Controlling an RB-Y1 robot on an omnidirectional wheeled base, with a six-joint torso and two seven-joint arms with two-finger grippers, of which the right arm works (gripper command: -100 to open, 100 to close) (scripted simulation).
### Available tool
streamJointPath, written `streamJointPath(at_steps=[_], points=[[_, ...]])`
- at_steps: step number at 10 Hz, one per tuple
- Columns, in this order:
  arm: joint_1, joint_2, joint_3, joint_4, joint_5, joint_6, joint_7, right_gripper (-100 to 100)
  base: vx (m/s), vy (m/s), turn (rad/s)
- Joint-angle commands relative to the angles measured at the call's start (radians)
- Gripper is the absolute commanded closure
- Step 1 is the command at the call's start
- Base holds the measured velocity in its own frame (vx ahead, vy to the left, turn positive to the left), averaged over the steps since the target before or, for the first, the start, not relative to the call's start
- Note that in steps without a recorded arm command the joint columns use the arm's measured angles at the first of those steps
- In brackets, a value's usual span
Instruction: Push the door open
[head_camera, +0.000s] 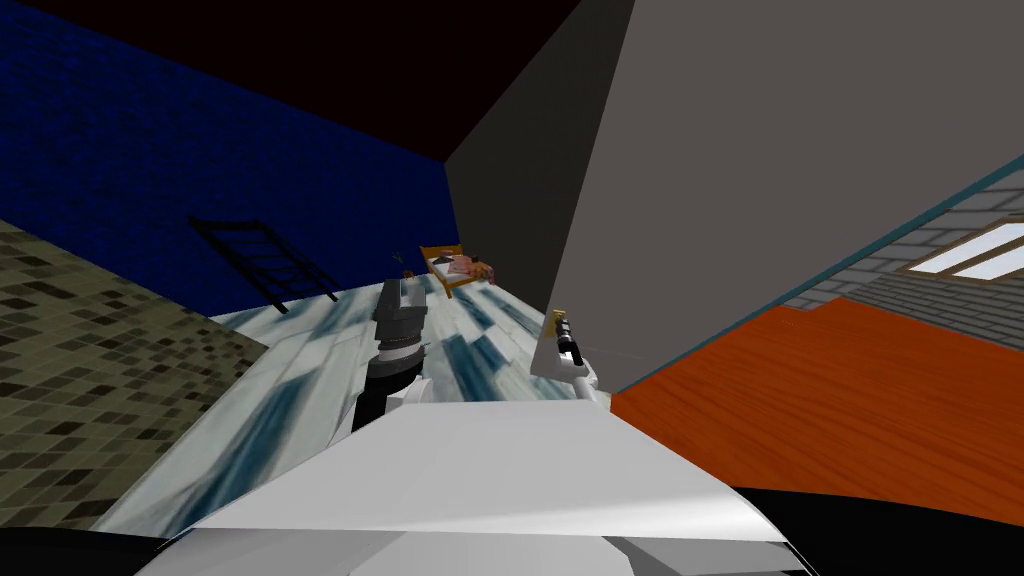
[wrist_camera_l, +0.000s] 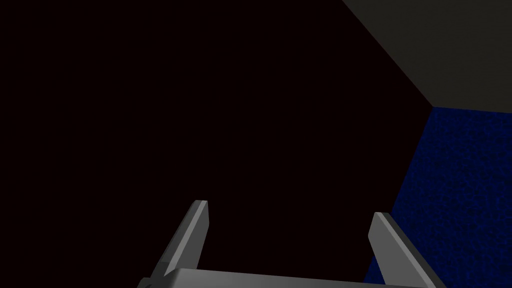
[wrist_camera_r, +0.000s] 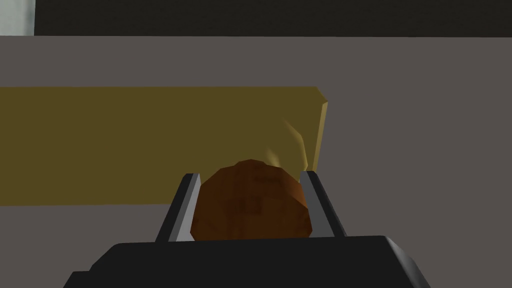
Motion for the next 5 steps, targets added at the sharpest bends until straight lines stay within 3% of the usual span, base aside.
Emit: streamJointPath(at_steps=[1,5], points=[[0.001,-0.002,-0.014,-0.001,-0.002,0.000,0.003,100,0.148,0.015,-0.039],[0.006,-0.005,-0.061,-0.003,-0.010,0.000,0.014,100,0.212,0.060,-0.057]])
